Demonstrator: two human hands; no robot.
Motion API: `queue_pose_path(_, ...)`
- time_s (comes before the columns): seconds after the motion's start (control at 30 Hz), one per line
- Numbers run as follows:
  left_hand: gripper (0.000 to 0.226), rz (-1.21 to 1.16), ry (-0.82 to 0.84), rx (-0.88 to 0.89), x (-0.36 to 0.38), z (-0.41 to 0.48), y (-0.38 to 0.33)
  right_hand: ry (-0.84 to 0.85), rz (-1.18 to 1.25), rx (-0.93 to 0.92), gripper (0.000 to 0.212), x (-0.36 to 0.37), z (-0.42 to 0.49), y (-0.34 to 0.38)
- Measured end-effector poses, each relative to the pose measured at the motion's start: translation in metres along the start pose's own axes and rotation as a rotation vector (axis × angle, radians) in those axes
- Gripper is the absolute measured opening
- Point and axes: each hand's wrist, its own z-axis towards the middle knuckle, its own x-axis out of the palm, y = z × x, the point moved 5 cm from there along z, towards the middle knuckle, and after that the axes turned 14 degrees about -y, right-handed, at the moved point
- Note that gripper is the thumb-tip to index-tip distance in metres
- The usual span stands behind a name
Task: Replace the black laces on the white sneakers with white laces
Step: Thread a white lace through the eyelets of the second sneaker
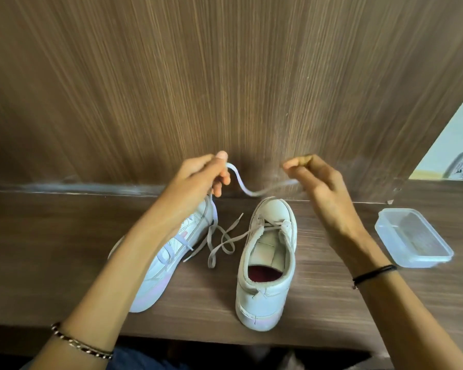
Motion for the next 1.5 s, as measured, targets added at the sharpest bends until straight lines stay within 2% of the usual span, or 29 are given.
queue_pose_path(0.13, 0.040, 0.090, 0.098, 0.060, 0.020, -0.010, 0.000, 0.255, -0.131, -0.126, 0.030, 0.025, -0.014, -0.001)
queue_pose_path(0.23, 0.045, 0.138, 0.130, 0.106, 0.022, -0.011, 0.001, 0.320, -0.256, -0.194, 0.036, 0.040, -0.023, -0.005)
queue_pose_path(0.33, 0.043, 0.124, 0.101, 0.065, 0.015, -0.010, 0.002, 0.227, -0.137, -0.204, 0.034, 0.036, -0.017, 0.002)
queue_pose_path(0.4, 0.040, 0.057, 0.055, 0.027, 0.006, -0.005, 0.000, 0.026, -0.012, -0.171, 0.035, 0.016, -0.003, 0.004)
queue_pose_path(0.5, 0.037, -0.024, -0.046, 0.006, -0.012, 0.004, -0.003, -0.284, -0.046, -0.108, 0.038, -0.017, 0.012, -0.005)
queue_pose_path(0.57, 0.036, -0.144, -0.099, -0.065, -0.018, 0.007, -0.002, -0.362, -0.099, -0.042, 0.039, -0.027, 0.012, -0.015)
queue_pose_path(0.67, 0.041, -0.410, -0.068, -0.183, -0.019, 0.006, -0.005, -0.343, -0.260, 0.051, 0.035, -0.026, 0.011, -0.030)
queue_pose_path(0.83, 0.042, -0.560, -0.035, -0.239, -0.022, 0.004, -0.015, -0.344, -0.362, 0.099, 0.031, -0.027, 0.014, -0.035)
queue_pose_path(0.9, 0.040, -0.687, -0.048, -0.264, -0.025, 0.003, -0.018, -0.331, -0.391, 0.136, 0.031, -0.029, 0.015, -0.039)
queue_pose_path(1.03, 0.038, -0.917, -0.082, -0.268, -0.031, 0.001, -0.020, -0.210, -0.470, 0.184, 0.032, -0.022, 0.012, -0.044)
queue_pose_path(1.1, 0.034, -0.837, -0.076, -0.285, -0.023, -0.001, -0.017, -0.137, -0.549, 0.134, 0.030, -0.016, 0.011, -0.044)
queue_pose_path(1.17, 0.031, -0.600, -0.054, -0.307, -0.010, -0.003, -0.011, -0.113, -0.642, 0.016, 0.028, -0.010, 0.012, -0.041)
queue_pose_path(1.23, 0.030, -0.364, -0.033, -0.304, 0.004, -0.005, -0.004, -0.115, -0.615, -0.068, 0.031, -0.006, 0.011, -0.032)
queue_pose_path(1.3, 0.029, -0.228, -0.001, -0.291, 0.016, -0.009, -0.001, -0.066, -0.425, -0.097, 0.021, 0.001, 0.007, -0.019)
queue_pose_path(1.37, 0.028, -0.158, 0.027, -0.268, 0.028, -0.013, -0.001, 0.065, -0.179, -0.093, 0.014, 0.013, -0.001, -0.003)
queue_pose_path(1.43, 0.027, -0.107, 0.007, -0.266, 0.038, -0.015, 0.001, 0.183, 0.020, -0.101, 0.025, 0.023, -0.009, 0.013)
queue_pose_path(1.5, 0.024, -0.030, -0.076, -0.279, 0.041, -0.014, 0.006, 0.249, 0.070, -0.078, 0.033, 0.024, -0.011, 0.017)
